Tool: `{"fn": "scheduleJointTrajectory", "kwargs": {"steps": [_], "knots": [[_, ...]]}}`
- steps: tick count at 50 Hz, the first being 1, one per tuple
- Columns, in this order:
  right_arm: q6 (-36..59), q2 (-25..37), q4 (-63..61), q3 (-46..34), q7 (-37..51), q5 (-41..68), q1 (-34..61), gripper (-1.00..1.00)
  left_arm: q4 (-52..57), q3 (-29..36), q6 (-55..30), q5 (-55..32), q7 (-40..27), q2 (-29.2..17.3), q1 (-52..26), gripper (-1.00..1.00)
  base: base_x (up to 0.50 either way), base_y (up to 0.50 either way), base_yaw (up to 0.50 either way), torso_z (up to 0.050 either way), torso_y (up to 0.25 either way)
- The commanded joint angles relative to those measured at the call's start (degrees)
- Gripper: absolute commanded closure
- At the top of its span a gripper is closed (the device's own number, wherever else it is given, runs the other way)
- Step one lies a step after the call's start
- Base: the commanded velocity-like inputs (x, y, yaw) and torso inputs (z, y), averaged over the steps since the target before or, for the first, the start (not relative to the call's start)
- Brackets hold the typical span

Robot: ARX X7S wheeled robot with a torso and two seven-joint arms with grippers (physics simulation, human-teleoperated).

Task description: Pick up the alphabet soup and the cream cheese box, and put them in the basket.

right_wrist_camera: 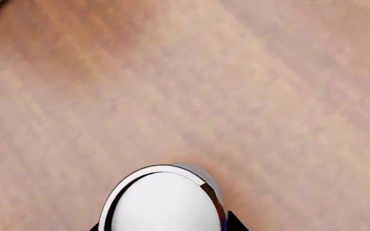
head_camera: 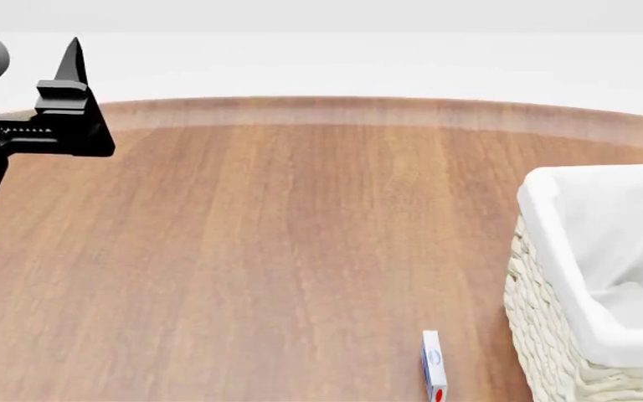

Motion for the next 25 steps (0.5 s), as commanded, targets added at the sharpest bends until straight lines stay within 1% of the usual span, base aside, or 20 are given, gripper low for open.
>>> {"fn": "scheduleJointTrajectory", "kwargs": {"steps": [1, 5, 8, 10, 11, 14, 15, 17, 21, 25], "knots": [[-0.6, -0.1, 0.1, -0.5, -1.1, 1.4, 0.8, 1.00, -0.3, 0.2, 0.5, -0.1, -0.1, -0.2, 0.1, -1.00, 0.00, 0.00, 0.00, 0.000, 0.000], [0.2, 1.0, -1.6, -0.2, 0.8, 3.2, 1.4, 1.00, -0.5, 0.2, 0.6, -0.2, -0.1, -0.2, 0.1, -1.00, 0.00, 0.00, 0.00, 0.000, 0.000], [1.3, 3.1, -4.7, 0.5, 4.8, 7.7, 3.2, 1.00, -0.4, 0.2, 0.7, -0.2, -0.2, -0.2, 0.3, -1.00, 0.00, 0.00, 0.00, 0.000, 0.000], [2.1, 5.1, -6.4, 0.5, 8.1, 10.6, 4.4, 1.00, -0.6, 0.4, 0.9, -0.1, -0.1, -0.3, 0.4, -1.00, 0.00, 0.00, 0.00, 0.000, 0.000], [2.1, 6.9, -7.6, 0.7, 11.7, 14.8, 5.9, 1.00, -0.6, 0.5, 1.0, -0.1, -0.1, -0.3, 0.5, -1.00, 0.00, 0.00, 0.00, 0.000, 0.000], [1.8, 9.9, -8.7, -0.1, 16.8, 20.4, 8.2, 1.00, -0.6, 0.5, 0.9, -0.3, -0.2, -0.3, 0.5, -1.00, 0.00, 0.00, 0.00, 0.000, 0.000], [1.5, 12.1, -9.3, -0.9, 19.3, 23.1, 9.9, 1.00, -0.7, 0.5, 1.0, -0.3, -0.1, -0.3, 0.5, -1.00, 0.00, 0.00, 0.00, 0.000, 0.000], [0.8, 13.6, -9.5, -1.6, 21.7, 25.9, 11.3, 1.00, -0.8, 0.5, 1.1, -0.3, -0.1, -0.3, 0.5, -1.00, 0.00, 0.00, 0.00, 0.000, 0.000], [-1.6, 19.5, -10.5, -3.9, 27.4, 33.0, 16.3, 1.00, -1.1, 0.4, 1.3, -0.3, -0.1, -0.5, 0.4, -1.00, 0.00, 0.00, 0.00, 0.000, 0.000], [-3.9, 23.6, -10.7, -7.4, 30.3, 37.5, 21.2, 1.00, -0.9, 0.5, 1.3, -0.4, -0.2, -0.6, 0.6, -1.00, 0.00, 0.00, 0.00, 0.000, 0.000]]}}
